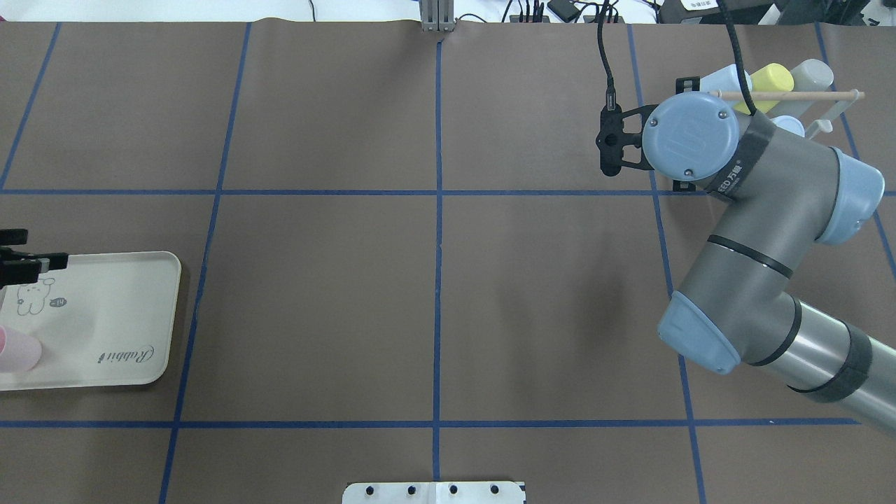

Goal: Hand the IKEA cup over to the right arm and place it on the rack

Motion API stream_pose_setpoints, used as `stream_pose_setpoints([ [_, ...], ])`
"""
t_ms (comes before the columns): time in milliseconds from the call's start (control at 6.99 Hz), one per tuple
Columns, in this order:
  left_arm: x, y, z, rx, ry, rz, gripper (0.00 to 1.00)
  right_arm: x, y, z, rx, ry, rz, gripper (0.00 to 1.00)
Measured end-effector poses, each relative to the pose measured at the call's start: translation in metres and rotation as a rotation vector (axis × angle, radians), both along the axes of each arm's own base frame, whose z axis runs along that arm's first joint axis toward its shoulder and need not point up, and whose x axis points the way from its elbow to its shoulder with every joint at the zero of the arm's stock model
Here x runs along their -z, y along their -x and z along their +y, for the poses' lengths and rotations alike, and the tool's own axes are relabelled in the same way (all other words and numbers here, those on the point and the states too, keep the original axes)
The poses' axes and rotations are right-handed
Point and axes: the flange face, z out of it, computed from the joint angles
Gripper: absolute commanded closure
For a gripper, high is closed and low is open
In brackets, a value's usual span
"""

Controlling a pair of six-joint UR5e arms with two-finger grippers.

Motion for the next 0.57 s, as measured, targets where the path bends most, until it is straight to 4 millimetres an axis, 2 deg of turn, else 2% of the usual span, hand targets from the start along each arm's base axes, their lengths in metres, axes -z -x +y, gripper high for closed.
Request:
stream_pose_setpoints([
  [286,-0.044,0.032,0.033,0.052,0.011,-0.103,0.00,0.030,0.002,0.016,-0.099,0.075,-0.280,0.01],
  [572,-0.077,0.049,0.051,0.075,0.025,-0.192,0.00,0.068,-0.007,0.036,-0.191,0.131,-0.530,0.01],
])
